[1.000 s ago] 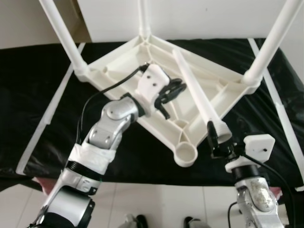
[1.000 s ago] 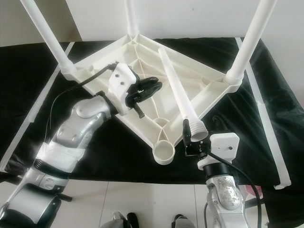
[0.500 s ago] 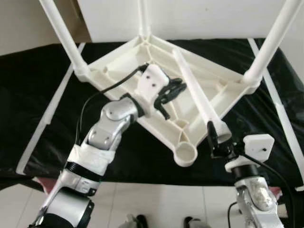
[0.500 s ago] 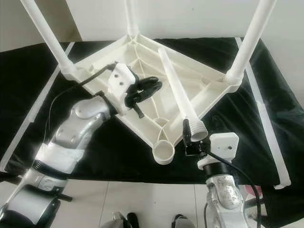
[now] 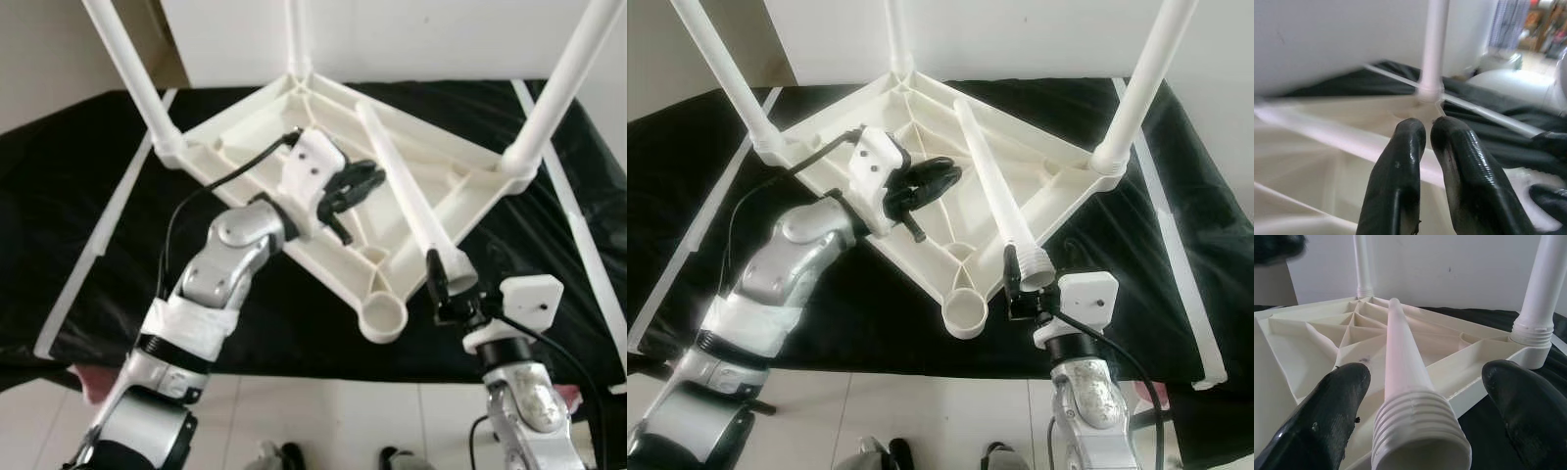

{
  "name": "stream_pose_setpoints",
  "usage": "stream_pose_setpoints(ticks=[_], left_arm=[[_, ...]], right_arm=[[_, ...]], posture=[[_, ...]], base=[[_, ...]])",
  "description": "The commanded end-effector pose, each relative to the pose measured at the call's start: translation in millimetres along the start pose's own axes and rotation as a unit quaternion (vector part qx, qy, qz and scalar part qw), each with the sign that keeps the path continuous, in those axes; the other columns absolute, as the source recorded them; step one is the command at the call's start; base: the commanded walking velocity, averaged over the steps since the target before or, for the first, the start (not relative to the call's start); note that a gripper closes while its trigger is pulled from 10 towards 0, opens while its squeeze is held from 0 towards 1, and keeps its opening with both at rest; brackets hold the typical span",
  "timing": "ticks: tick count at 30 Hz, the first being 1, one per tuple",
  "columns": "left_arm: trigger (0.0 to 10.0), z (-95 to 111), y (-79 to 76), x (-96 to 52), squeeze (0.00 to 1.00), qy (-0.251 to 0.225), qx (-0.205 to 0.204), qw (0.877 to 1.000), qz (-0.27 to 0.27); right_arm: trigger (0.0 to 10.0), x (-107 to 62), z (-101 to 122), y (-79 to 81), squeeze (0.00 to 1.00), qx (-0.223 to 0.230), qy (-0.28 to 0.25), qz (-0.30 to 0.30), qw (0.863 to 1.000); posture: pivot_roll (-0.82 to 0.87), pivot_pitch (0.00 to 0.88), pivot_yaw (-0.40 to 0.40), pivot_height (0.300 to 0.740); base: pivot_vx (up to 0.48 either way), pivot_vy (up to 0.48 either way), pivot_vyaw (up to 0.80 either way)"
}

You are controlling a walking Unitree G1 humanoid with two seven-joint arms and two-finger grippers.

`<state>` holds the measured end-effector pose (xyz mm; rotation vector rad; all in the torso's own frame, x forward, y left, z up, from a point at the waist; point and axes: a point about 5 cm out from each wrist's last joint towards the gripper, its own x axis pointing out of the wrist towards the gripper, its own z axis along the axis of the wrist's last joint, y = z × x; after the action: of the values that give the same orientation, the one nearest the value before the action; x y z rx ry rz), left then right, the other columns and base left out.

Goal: Building children table

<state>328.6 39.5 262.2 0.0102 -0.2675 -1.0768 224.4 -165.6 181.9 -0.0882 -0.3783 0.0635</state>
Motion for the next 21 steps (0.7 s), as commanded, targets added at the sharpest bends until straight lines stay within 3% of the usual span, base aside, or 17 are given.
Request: stream_pose_setpoints(ticks=[1,2,3,4,5,7,8,9,10,14,15,16,17,18,21], left_arm=[[10.0,0,5.8,-1.6,0.0,-0.011,-0.075,0.997,0.019],[1.6,2,6.9,-1.8,0.0,-0.025,-0.095,0.995,0.023],[1.6,2,6.9,-1.8,0.0,-0.025,-0.095,0.995,0.023],[0.0,4,8.9,-2.1,0.0,-0.037,-0.12,0.992,0.029],[0.0,5,10.3,-2.4,0.0,-0.044,-0.134,0.989,0.032],[0.0,4,10.6,-2.5,0.0,-0.037,-0.124,0.991,0.032],[10.0,3,10.4,-2.4,0.0,-0.03,-0.112,0.993,0.032],[10.0,3,10.4,-2.4,0.0,-0.03,-0.112,0.993,0.032],[0.0,2,9.6,-3.1,0.0,-0.033,-0.102,0.994,0.03],[0.0,3,10.3,-4.6,0.0,-0.031,-0.12,0.992,0.031],[10.0,2,10.8,-4.5,0.0,-0.022,-0.127,0.991,0.036],[10.0,2,10.8,-4.5,0.0,-0.022,-0.127,0.991,0.036],[8.7,3,11.1,-4.6,0.0,-0.025,-0.14,0.989,0.037],[0.0,5,12.1,-5.1,0.0,-0.036,-0.157,0.986,0.041],[0.0,7,16.5,-5.0,0.0,-0.044,-0.199,0.977,0.059]], right_arm=[[10.0,-1.2,-2,-1.1,0.0,0.001,0.002,-0.001,1.0],[10.0,-0.9,-2,-1.3,0.0,0.001,0.001,-0.002,1.0],[10.0,-0.9,-2,-1.3,0.0,0.001,0.001,-0.002,1.0],[10.0,-0.8,-2,-1.3,0.0,0.001,0.001,-0.002,1.0],[10.0,-0.6,-1,-1.3,0.0,0.0,0.001,-0.002,1.0],[10.0,-0.6,-1,-1.2,0.0,0.001,0.001,-0.002,1.0],[10.0,-0.5,-1,-1.0,0.0,0.001,0.001,-0.001,1.0],[10.0,-0.5,-1,-1.0,0.0,0.001,0.001,-0.001,1.0],[10.0,0.0,-1,-0.9,0.0,0.001,0.0,0.0,1.0],[10.0,0.5,-1,-1.1,0.0,0.002,0.0,-0.001,1.0],[10.0,0.5,-1,-1.1,0.0,0.002,0.0,-0.001,1.0],[10.0,0.5,-1,-1.1,0.0,0.002,0.0,-0.001,1.0],[10.0,0.4,-1,-0.8,0.0,0.002,0.0,0.0,1.0],[10.0,0.2,-1,-0.5,0.0,0.003,0.0,0.0,1.0],[10.0,-0.2,-1,-0.4,0.0,0.003,0.001,0.001,1.0]], posture=[[-0.15,0.16,0.081,0.74],[-0.15,0.16,0.082,0.74],[-0.15,0.16,0.082,0.74],[-0.15,0.159,0.081,0.74],[-0.15,0.16,0.081,0.74],[-0.15,0.159,0.081,0.74],[-0.15,0.163,0.08,0.74],[-0.15,0.163,0.08,0.74],[-0.15,0.166,0.079,0.74],[-0.15,0.167,0.08,0.74],[-0.15,0.167,0.079,0.74],[-0.15,0.167,0.079,0.74],[-0.15,0.169,0.08,0.74],[-0.15,0.169,0.08,0.74],[-0.15,0.174,0.084,0.74]], base=[[0.0,0.0,0.0],[0.0,0.0,0.0],[0.0,0.0,0.0],[0.0,0.0,0.0],[0.0,0.0,0.0],[0.0,0.0,0.0],[0.0,0.0,0.0],[0.0,0.0,0.0],[0.0,0.0,0.0],[0.0,0.0,0.0],[0.0,0.0,0.0],[0.0,0.0,0.0],[0.0,0.0,0.0],[0.0,0.0,0.0],[0.0,0.0,0.0]])
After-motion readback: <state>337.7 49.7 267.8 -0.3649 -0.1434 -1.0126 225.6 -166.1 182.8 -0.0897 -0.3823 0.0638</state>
